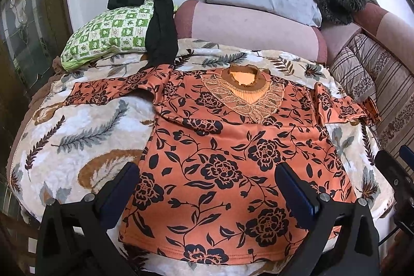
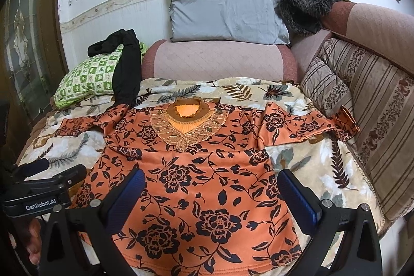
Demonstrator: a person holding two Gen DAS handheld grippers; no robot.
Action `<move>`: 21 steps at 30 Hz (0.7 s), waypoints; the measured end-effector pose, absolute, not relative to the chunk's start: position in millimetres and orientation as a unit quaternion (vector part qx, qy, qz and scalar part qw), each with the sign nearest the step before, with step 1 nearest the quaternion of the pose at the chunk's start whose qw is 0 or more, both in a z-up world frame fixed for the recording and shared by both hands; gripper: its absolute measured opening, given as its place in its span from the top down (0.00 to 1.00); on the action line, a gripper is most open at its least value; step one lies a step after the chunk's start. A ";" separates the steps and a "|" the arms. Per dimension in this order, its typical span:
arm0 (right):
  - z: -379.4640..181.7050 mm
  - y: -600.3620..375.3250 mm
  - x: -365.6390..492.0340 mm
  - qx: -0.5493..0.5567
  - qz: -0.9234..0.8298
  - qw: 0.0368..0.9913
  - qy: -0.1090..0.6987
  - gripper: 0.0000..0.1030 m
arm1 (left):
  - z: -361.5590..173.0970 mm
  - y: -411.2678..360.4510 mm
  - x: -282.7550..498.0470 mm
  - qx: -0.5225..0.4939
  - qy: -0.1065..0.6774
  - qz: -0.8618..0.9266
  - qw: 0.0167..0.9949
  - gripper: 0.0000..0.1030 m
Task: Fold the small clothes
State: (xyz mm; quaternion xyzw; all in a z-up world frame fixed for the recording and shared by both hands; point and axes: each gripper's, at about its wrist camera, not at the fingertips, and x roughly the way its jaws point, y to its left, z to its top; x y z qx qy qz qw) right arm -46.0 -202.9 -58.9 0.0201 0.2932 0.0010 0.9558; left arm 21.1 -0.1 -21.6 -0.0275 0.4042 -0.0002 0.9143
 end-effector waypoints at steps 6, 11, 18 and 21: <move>-60.0 -202.9 -44.2 0.022 0.003 0.955 0.294 0.00 | -24.7 -0.2 23.3 -0.027 0.408 0.000 0.913 0.00; -61.1 -202.5 -42.1 0.024 0.004 0.955 0.296 0.00 | -25.9 0.4 24.5 -0.027 0.407 0.002 0.913 0.00; -65.6 -203.9 -33.4 0.032 0.012 0.950 0.309 0.00 | -32.0 0.3 28.5 -0.026 0.412 0.001 0.911 0.00; -73.8 -214.7 -26.5 0.061 0.019 0.945 0.321 0.00 | -38.3 -1.2 34.3 -0.024 0.420 0.002 0.907 0.00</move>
